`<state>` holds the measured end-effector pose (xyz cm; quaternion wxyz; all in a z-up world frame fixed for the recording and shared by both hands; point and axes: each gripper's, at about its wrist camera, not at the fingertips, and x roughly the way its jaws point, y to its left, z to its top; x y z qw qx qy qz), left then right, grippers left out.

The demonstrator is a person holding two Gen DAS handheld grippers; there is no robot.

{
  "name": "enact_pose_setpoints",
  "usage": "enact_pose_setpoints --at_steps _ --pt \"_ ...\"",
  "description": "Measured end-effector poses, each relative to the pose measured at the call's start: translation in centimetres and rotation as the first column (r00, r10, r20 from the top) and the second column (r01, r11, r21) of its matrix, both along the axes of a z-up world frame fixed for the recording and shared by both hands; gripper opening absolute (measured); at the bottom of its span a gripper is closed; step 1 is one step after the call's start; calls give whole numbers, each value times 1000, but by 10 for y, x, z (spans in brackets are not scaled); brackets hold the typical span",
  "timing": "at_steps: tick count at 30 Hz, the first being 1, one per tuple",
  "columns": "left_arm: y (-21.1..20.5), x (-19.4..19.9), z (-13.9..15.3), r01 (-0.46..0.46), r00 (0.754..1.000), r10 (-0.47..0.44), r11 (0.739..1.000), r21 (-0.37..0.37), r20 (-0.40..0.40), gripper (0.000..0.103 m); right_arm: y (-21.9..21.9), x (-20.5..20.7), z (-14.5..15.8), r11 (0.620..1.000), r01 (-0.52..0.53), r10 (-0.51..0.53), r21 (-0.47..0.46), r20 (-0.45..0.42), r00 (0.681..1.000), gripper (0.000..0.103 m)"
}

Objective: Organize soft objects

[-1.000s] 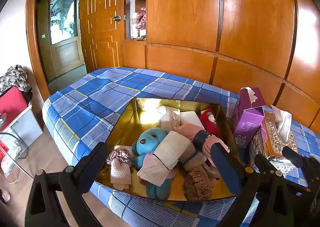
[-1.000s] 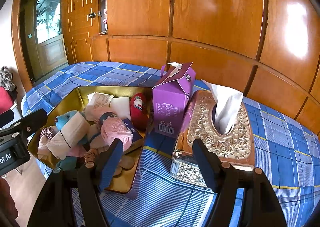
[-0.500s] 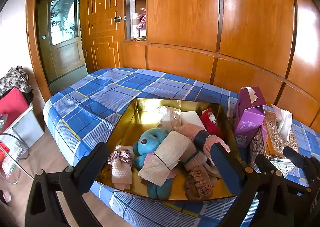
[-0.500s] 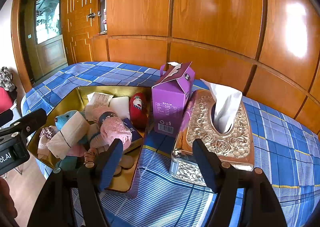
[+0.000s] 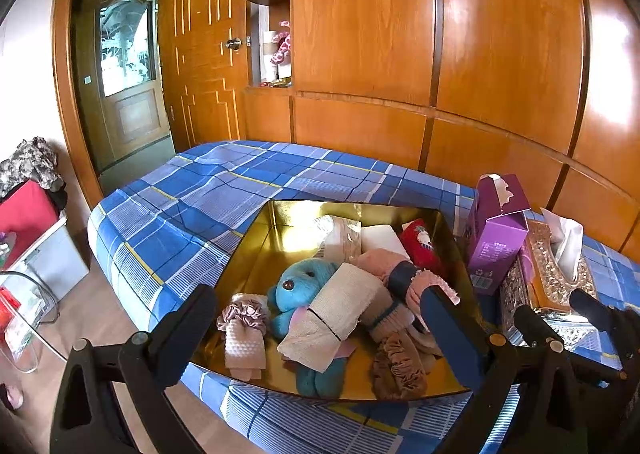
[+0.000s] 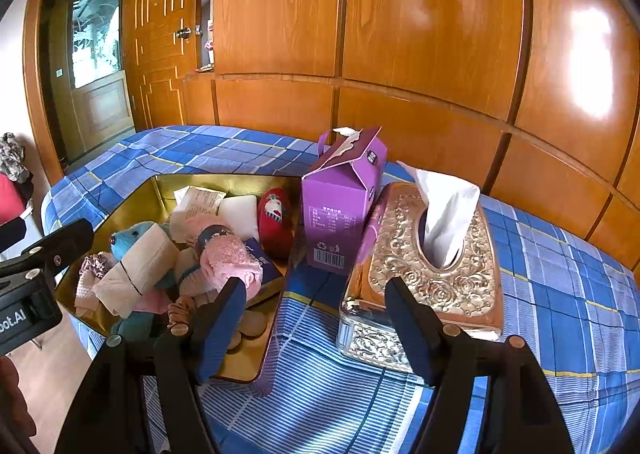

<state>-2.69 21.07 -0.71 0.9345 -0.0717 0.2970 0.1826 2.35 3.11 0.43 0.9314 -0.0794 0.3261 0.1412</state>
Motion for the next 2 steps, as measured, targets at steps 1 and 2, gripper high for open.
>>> enact_pose_setpoints --at_steps 1,2 --pt "0 0 0 3 1000 -3 1000 -5 -1 102 -2 -2 3 1000 0 0 7 11 1000 73" --pt "1 1 0 5 1000 -5 1000 -14 -4 103 -3 -3 5 1000 2 -2 16 20 1000 73"
